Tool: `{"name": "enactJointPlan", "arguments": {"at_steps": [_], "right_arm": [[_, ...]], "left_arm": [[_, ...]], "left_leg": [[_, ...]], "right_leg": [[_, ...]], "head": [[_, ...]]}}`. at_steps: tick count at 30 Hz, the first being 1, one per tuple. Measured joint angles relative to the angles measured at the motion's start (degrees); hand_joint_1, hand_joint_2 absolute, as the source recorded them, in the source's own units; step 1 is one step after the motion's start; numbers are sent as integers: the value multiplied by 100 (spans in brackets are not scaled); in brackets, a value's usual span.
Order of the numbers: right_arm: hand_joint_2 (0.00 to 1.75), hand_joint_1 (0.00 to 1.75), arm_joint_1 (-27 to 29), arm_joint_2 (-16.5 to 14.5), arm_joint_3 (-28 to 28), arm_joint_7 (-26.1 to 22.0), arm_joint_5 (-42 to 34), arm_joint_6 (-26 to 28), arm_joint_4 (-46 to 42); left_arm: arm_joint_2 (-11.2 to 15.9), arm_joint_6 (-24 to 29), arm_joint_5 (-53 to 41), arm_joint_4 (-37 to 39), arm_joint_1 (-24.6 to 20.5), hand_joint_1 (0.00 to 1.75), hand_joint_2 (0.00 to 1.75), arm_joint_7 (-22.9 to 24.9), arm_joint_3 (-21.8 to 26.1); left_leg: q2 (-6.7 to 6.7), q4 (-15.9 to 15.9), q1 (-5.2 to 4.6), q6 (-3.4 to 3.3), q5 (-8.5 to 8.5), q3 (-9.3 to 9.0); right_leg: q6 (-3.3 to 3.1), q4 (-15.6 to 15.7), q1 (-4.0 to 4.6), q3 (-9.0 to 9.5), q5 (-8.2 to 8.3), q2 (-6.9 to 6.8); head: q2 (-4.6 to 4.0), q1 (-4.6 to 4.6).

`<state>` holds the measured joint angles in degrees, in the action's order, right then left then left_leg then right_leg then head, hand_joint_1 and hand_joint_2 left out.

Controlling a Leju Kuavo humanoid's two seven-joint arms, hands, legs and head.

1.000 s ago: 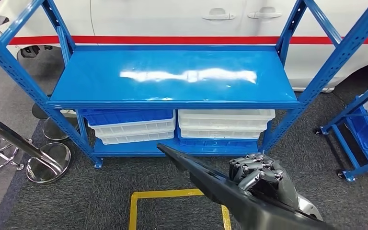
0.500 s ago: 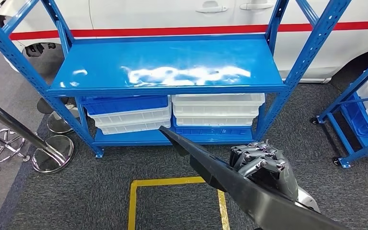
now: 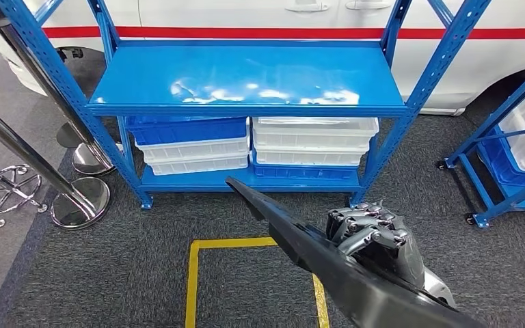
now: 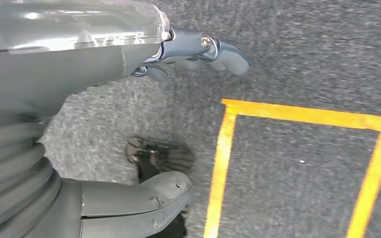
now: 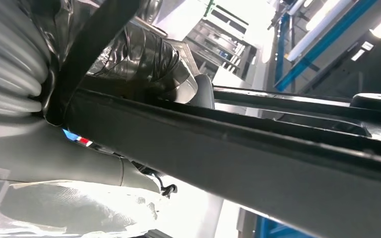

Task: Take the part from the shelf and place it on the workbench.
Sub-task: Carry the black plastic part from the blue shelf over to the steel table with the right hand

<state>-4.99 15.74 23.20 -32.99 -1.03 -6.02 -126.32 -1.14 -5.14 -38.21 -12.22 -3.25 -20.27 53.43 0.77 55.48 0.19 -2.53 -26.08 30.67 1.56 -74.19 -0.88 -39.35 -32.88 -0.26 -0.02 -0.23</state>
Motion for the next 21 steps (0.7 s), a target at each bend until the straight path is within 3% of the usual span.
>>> {"name": "enactJointPlan", "arguments": {"at_steps": [1, 2, 3, 5, 6, 8, 9, 10, 12, 13, 14, 16, 18, 20, 21], "right_arm": [[175, 173, 2, 0, 4, 1, 5, 1, 1], [175, 173, 2, 0, 9, 1, 9, 1, 0], [175, 173, -1, 0, 12, 1, 11, 1, -1], [175, 173, -6, 0, 14, 1, 17, 4, -3], [175, 173, -7, 0, 14, 1, 21, 9, -3], [175, 173, -8, 0, 15, 8, 32, 25, -2], [175, 173, -10, 0, 16, 12, 40, 41, -2], [175, 173, -12, -1, 16, 17, 54, 62, -1], [175, 173, -13, -1, 17, 19, 98, 107, 0], [175, 173, -12, -2, 20, 20, 127, 126, 1], [175, 173, -11, -1, 27, 18, 159, 145, 1], [175, 173, -18, -1, 55, 19, 221, 179, 1], [175, 173, -47, -1, 102, 33, 249, 184, 1], [175, 173, -124, -2, 158, 69, 218, 134, 8], [175, 173, -172, -2, 185, 91, 195, 104, 17]], "left_arm": [[-1, 0, -8, 0, 1, 0, 175, 4, 1], [-3, -1, -11, 0, 1, 0, 175, 7, 1], [-6, -1, -14, 0, 1, 0, 175, 10, 1], [-13, -2, -15, 0, 2, 0, 175, 14, 1], [-17, -2, -17, 0, 2, 0, 175, 15, 0], [-22, -3, -28, 0, 11, 0, 175, 16, 0], [-26, -3, -36, 0, 18, 0, 175, 16, 0], [-30, -2, -46, 0, 26, 0, 175, 16, 1], [-36, 16, -73, 0, 28, 0, 175, 17, 1], [-37, 36, -91, 0, 28, 0, 175, 24, 1], [-38, 67, -110, 0, 27, 0, 175, 43, 1], [-37, 159, -117, 0, 24, 0, 175, 164, 5], [-15, 300, -97, 0, 10, 0, 175, 475, 32], [35, 483, -120, 0, -5, 0, 175, 1017, 77], [68, 584, -161, 0, -10, 0, 175, 1330, 99]], "left_leg": [[0, 49, 1, 14, 40, 103], [-2, 97, 2, 31, 75, 191], [-6, 141, -3, 54, 107, 266], [-13, 196, -10, 114, 177, 358], [-14, 199, -10, 149, 219, 380], [-20, 195, -3, 223, 277, 416], [-27, 244, 3, 261, 196, 455], [-35, 380, 10, 298, 16, 519], [-42, 977, 37, 368, -532, 709], [-42, 1345, 47, 395, -721, 796], [-42, 1645, 54, 417, -769, 843], [-42, 1752, 62, 430, -506, 715], [-67, 1119, 60, 392, -242, 218], [-145, 326, 45, 321, -308, -298], [-173, 98, 35, 289, -387, -426]], "right_leg": [[-1, 99, -2, 155, 171, 0], [-12, 394, -3, 410, 324, 0], [-33, 797, 6, 705, 372, 1], [-97, 1493, 36, 1149, 279, 3], [-132, 1651, 57, 1219, 222, 5], [-216, 1725, 50, 1174, 290, -5], [-266, 1740, 38, 1127, 352, -14], [-314, 1758, 23, 1067, 413, -24], [-372, 1753, 23, 916, 520, -34], [-380, 1744, 26, 836, 569, -36], [-376, 1731, 28, 756, 622, -38], [-356, 1693, 27, 608, 712, -41], [-322, 1647, 27, 491, 782, -30], [-263, 1608, 36, 419, 848, 5], [-227, 1602, 39, 396, 885, 26]], "head": [[0, -1], [0, -1], [0, -1], [0, -2], [0, -2], [0, -3], [0, -3], [0, -3], [0, -3], [0, -3], [0, -3], [0, -3], [0, -3], [0, -3], [0, -2]]}}
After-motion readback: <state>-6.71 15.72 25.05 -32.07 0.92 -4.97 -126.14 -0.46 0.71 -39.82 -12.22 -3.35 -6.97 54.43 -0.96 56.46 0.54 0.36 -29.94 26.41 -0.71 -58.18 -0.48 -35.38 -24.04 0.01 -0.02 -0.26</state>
